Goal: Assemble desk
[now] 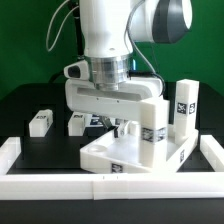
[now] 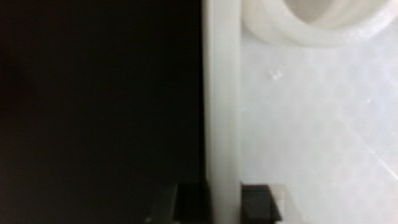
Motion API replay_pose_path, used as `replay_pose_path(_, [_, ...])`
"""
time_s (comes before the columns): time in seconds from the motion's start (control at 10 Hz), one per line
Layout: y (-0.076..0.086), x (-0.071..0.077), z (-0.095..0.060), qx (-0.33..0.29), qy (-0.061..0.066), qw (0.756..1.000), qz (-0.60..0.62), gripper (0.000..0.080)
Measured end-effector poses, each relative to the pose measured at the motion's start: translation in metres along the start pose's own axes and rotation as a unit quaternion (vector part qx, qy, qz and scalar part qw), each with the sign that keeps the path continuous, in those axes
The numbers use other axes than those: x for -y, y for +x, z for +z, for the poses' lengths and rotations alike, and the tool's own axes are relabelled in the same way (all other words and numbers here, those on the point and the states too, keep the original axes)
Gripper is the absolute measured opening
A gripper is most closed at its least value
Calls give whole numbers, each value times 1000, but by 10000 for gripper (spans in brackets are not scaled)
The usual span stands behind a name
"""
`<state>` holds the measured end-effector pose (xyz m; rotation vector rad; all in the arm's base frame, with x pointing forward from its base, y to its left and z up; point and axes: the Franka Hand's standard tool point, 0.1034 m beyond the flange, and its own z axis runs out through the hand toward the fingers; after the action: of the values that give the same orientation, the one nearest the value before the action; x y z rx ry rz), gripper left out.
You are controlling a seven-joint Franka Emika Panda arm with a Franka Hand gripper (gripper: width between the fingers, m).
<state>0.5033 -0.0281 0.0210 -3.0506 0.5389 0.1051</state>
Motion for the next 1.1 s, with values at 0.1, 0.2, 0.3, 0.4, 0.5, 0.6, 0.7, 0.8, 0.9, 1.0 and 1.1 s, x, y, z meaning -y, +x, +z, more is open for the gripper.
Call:
replay_pose_path(0.1, [12,3,-2,-3,-5,997,-70,60])
replay_pose_path(0.2, [21,7,-6,-9,-9,992,-128,60])
replay_pose_path(0.3, [25,13,-8,-12,-14,983,-184,61])
replay_pose_path(0.4, [24,15,-7,-11,-14,975,-222,61])
replay_pose_path(0.5, [23,11,-6,-8,-16,968,-249,60])
replay_pose_path(0.6, [24,8,-6,-6,-20,959,-282,60])
replay_pose_path(0.7, [24,7,-6,-6,-21,956,-292,60])
replay_pose_path(0.8, [27,2,-7,-4,-27,940,-340,60])
replay_pose_path(0.9, [47,-2,-14,-10,-34,904,-425,60])
replay_pose_path(1.0, [73,3,-21,-23,-30,866,-498,60])
replay_pose_path(1.1, [79,11,-21,-17,-34,839,-543,61])
